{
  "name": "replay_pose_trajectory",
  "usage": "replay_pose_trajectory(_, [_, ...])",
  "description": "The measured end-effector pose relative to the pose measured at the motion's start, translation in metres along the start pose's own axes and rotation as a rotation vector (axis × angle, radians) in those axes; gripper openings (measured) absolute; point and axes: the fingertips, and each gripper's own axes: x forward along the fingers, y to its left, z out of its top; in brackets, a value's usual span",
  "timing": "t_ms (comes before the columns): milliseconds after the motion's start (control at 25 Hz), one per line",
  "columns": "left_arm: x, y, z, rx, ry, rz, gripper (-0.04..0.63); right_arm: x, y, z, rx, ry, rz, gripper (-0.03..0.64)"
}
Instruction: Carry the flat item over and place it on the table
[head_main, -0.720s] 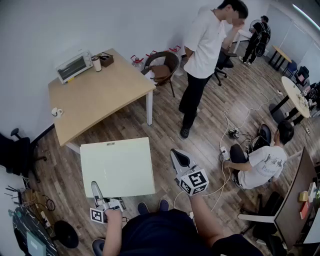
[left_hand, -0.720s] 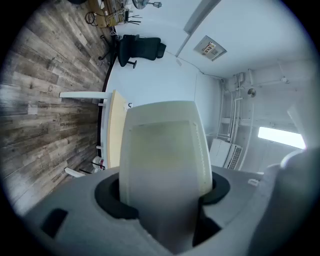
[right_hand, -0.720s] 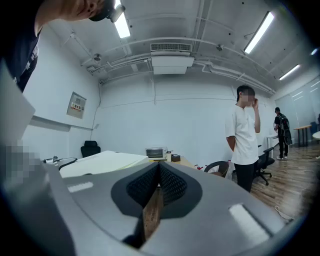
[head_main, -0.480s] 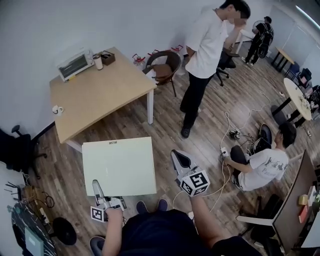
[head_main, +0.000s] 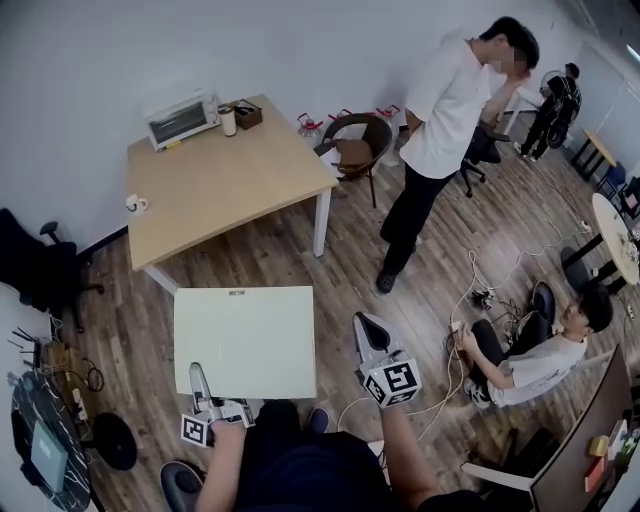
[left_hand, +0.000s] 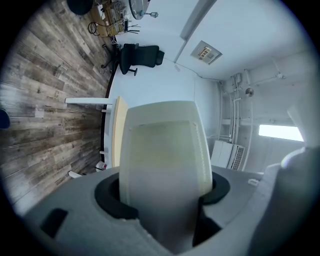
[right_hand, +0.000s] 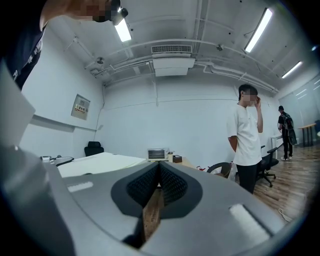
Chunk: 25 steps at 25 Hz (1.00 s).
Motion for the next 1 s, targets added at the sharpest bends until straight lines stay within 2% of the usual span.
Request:
replay_pose_trajectory(560, [0.089,0.020,0.011,-0.014,-0.040,-0.070,0.288,0.093,-0.017,0.006,-0.036,-0.018,0.032,0.008])
replay_pose_trajectory(800, [0.135,0.047,0.018,-0.037,-0.053,-0.050,0.288,0.143,-0.034,0.003,-0.031,-0.010,0.031,0.008])
replay_pose_trajectory(1000, [0.189,0.060,0.020,-0.023,-0.049,-0.050,0.288,0.194,-0.055,0.005,-0.020,0.006,0.030,0.008])
